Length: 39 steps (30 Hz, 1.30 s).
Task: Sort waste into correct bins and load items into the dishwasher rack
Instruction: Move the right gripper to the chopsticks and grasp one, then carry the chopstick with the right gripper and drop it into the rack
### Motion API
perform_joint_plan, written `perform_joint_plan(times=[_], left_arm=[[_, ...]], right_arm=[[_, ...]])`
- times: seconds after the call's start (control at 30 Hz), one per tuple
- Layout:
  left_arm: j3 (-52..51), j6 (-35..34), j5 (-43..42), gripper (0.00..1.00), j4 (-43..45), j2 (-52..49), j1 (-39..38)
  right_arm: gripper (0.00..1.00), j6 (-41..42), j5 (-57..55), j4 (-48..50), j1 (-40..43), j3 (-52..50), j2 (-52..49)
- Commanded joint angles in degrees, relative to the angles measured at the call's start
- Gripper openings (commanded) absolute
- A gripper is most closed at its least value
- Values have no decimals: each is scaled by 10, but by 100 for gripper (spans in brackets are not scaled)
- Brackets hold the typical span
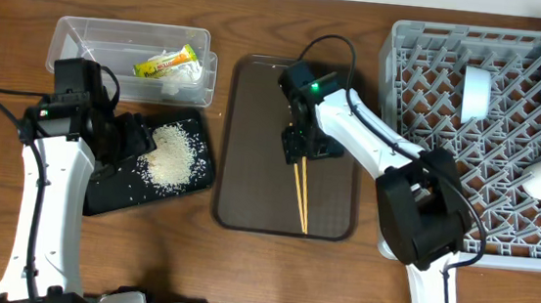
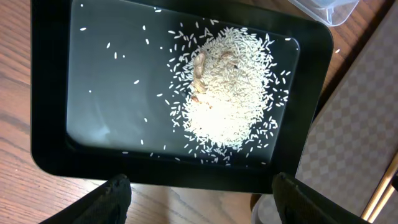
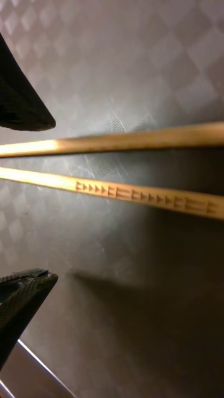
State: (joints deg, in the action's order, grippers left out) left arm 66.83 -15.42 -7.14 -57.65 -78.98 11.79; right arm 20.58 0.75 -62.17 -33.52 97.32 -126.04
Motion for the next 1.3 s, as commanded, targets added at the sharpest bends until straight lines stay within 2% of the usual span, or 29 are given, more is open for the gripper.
perform_joint_plan(times=[0.0, 0.43, 0.8, 0.93, 1.03, 1.1, 1.27], left_arm=[[5, -3, 1, 76, -2, 3, 2], [5, -3, 1, 76, -2, 3, 2], [5, -3, 1, 76, -2, 3, 2], [5, -3, 1, 76, -2, 3, 2], [5, -3, 1, 76, -2, 3, 2], [5, -3, 1, 76, -2, 3, 2], [5, -3, 1, 76, -2, 3, 2]], right_arm=[[69, 31, -28, -4, -2, -4, -6], [68, 61, -40, -4, -3, -9, -6], [67, 69, -30, 14, -4, -63, -6], [53, 69, -17, -1, -4, -68, -6], [32, 68, -18, -5, -4, -68, -6], [22, 68, -18, -4, -4, -68, -6], [6, 68, -18, 2, -3, -68, -6]])
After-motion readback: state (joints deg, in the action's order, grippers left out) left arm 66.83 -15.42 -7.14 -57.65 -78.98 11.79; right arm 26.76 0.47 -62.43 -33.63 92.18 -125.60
